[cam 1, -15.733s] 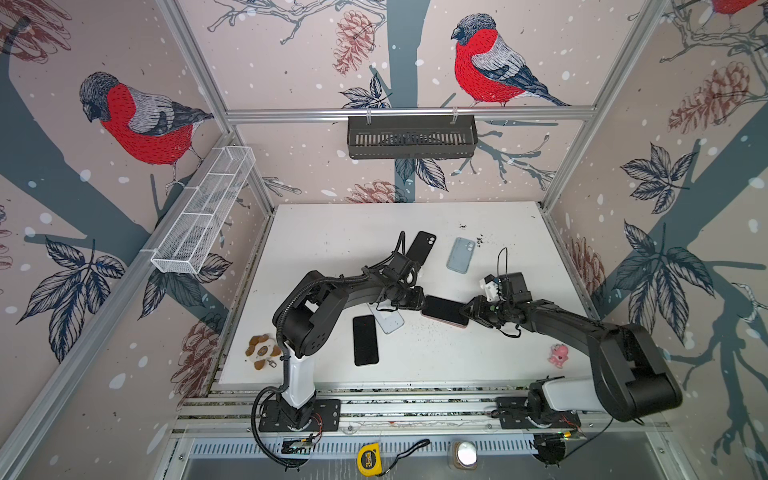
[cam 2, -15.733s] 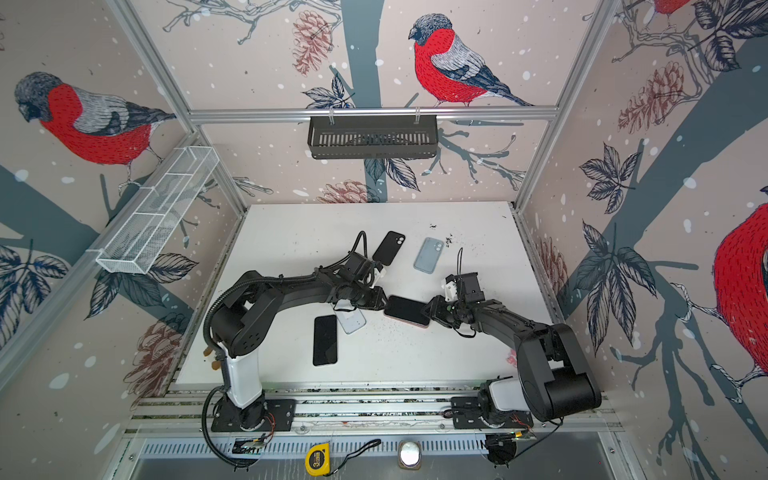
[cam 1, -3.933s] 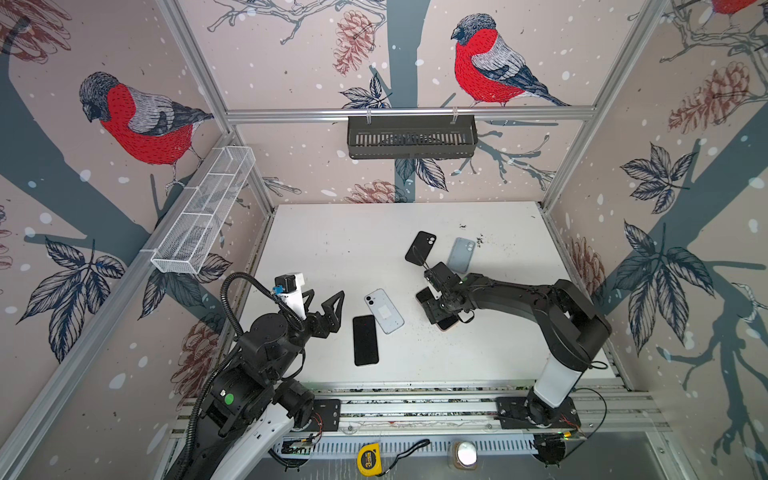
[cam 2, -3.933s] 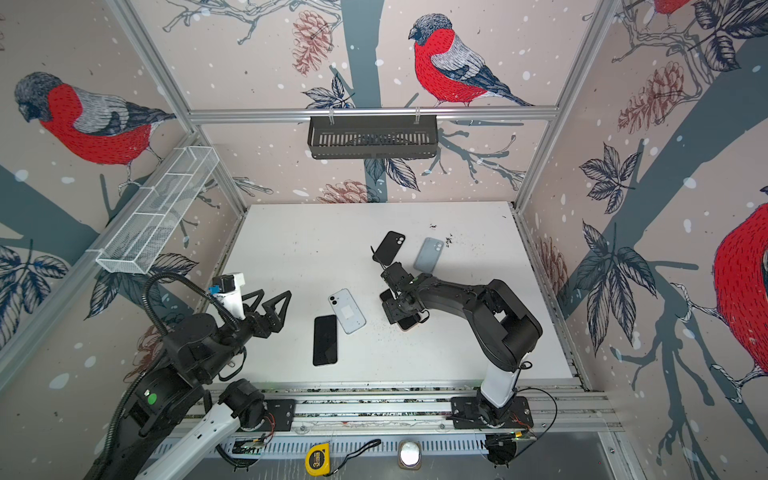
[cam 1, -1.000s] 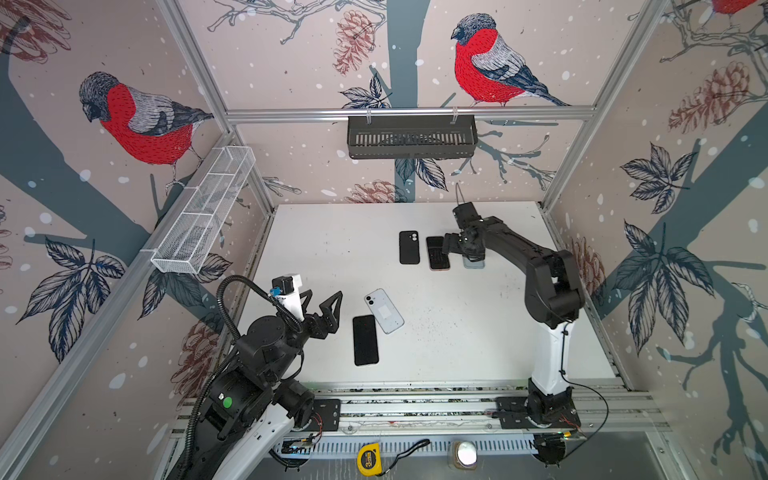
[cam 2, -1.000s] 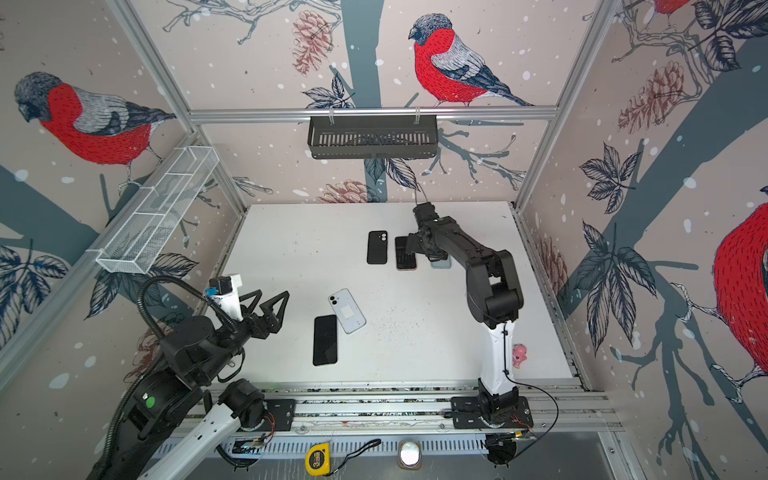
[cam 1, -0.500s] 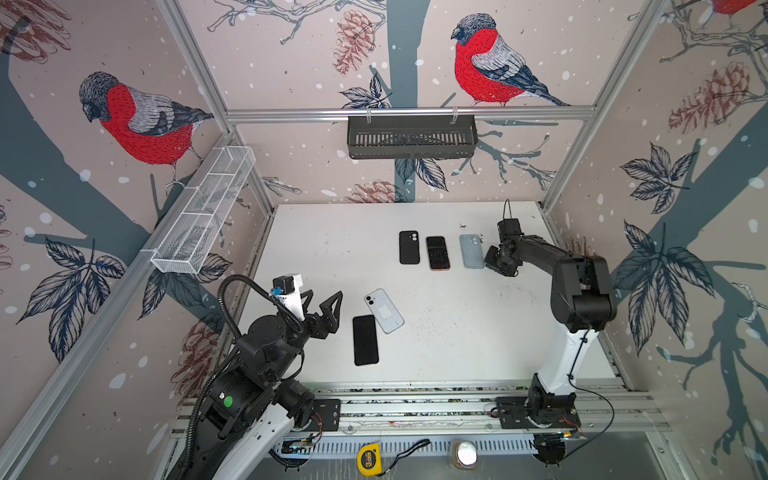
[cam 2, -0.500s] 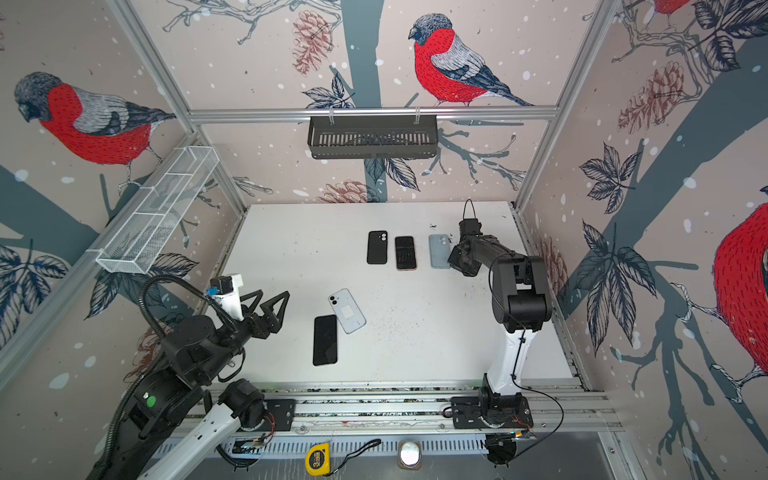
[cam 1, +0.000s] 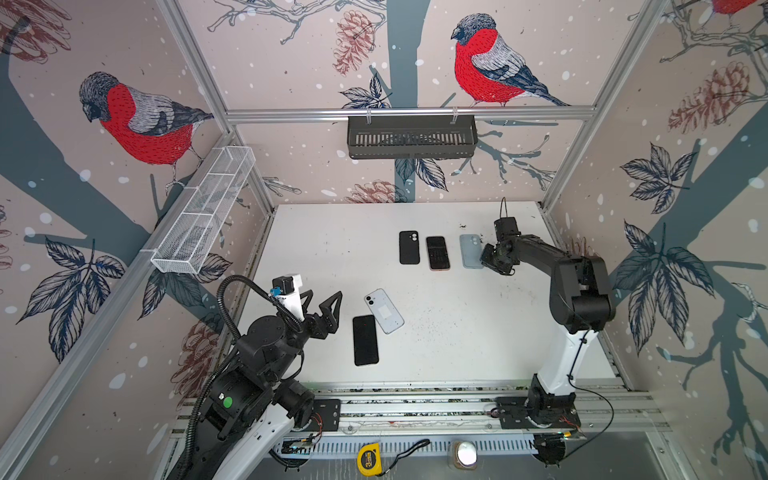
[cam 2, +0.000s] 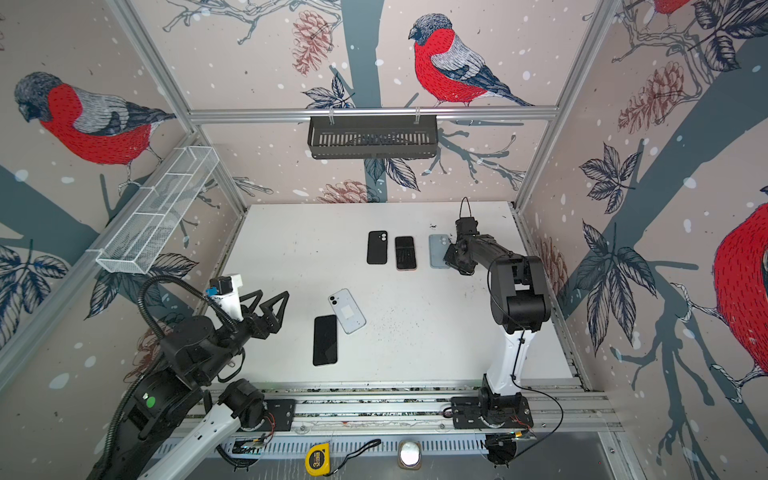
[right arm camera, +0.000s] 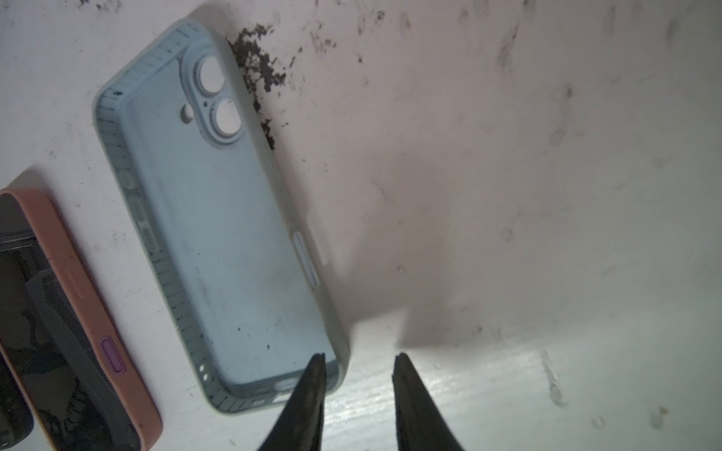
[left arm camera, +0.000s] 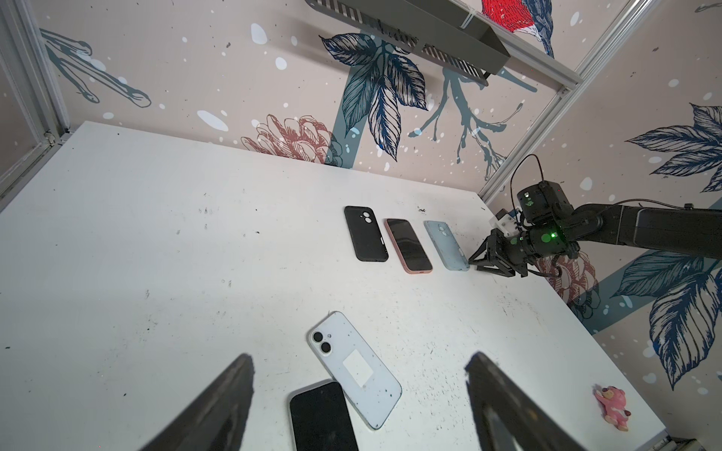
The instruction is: Put the phone into the phone case
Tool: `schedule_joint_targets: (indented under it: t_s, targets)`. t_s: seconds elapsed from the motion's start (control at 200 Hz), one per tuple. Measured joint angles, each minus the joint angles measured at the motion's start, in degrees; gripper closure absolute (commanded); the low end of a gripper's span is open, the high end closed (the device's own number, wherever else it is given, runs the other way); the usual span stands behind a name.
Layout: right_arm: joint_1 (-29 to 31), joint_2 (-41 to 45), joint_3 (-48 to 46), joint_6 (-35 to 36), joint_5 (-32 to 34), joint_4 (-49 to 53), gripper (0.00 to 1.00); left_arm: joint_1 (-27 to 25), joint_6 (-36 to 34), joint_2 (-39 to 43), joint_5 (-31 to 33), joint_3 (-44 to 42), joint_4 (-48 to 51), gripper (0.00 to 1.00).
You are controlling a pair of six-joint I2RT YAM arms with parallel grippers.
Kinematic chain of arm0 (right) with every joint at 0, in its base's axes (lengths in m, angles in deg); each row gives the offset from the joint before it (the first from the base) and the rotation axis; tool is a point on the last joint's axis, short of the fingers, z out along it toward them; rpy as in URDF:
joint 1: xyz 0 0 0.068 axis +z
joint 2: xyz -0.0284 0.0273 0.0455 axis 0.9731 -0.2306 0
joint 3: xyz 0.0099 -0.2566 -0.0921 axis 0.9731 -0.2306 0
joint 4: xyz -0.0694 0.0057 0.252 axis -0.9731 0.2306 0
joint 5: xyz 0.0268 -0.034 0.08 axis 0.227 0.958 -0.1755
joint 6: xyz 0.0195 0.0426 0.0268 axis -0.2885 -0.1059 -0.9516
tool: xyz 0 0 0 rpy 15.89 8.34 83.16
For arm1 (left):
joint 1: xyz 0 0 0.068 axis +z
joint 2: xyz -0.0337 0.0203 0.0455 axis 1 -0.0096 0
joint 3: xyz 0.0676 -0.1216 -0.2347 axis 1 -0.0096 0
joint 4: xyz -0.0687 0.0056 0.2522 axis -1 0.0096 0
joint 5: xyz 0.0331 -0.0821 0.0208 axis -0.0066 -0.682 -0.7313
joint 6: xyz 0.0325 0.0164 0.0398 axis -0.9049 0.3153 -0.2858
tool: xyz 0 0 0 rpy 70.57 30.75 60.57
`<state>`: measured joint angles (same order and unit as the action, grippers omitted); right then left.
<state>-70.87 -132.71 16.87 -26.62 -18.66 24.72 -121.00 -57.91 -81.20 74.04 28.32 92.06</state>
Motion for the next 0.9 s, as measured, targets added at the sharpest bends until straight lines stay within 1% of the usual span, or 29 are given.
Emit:
schedule_joint_targets:
  t_s: [0.195, 0.26, 0.29, 0.405, 0.455, 0.485, 0.6, 0.695, 0.761, 0.821, 0.901]
  targets:
    - [1.03, -1.2, 0.42, 0.02, 0.02, -0.09, 0.68, 0.0, 0.0, 0.04, 0.0, 0.0, 0.0, 0.15]
    - [1.4, -1.81, 0.7, 0.09, 0.04, -0.02, 0.7, 0.0, 0.0, 0.07, 0.0, 0.0, 0.0, 0.15]
    - [1.62, -2.01, 0.94, 0.2, 0.13, -0.09, 0.71, 0.0, 0.0, 0.07, 0.0, 0.0, 0.0, 0.15]
    - [2.64, -2.69, 1.62, 0.44, 1.75, -0.11, 0.84, 0.0, 0.0, 0.07, 0.0, 0.0, 0.0, 0.15]
    - [3.13, -2.73, 1.68, 0.44, 2.6, 0.11, 0.92, 0.0, 0.0, 0.07, 0.02, 0.0, 0.0, 0.15]
    - [3.19, -2.73, 1.73, 0.46, 3.02, 0.28, 0.95, 0.0, 0.0, 0.07, 0.0, 0.0, 0.0, 0.15]
    - [3.69, -1.95, 1.73, 0.7, 5.31, 1.16, 0.98, 0.0, 0.0, 0.07, 0.0, 0.0, 0.0, 0.15]
    - [4.59, 1.38, 1.09, 1.92, 8.33, 2.23, 0.98, 0.0, 0.0, 0.07, 0.02, 0.0, 0.0, 0.16]
    - [6.47, 5.09, 0.33, 2.47, 10.93, 2.23, 0.98, 0.0, 0.0, 0.07, 0.02, 0.0, 0.0, 0.16]
    - [9.01, 8.41, -0.44, 3.63, 12.96, 1.81, 0.98, 0.0, 0.0, 0.07, 0.02, 0.0, 0.0, 0.16]
    - [14.27, 12.74, -2.6, 5.81, 15.89, 1.75, 0.97, 0.0, 0.0, -0.07, 0.04, 0.0, 0.0, 0.16]
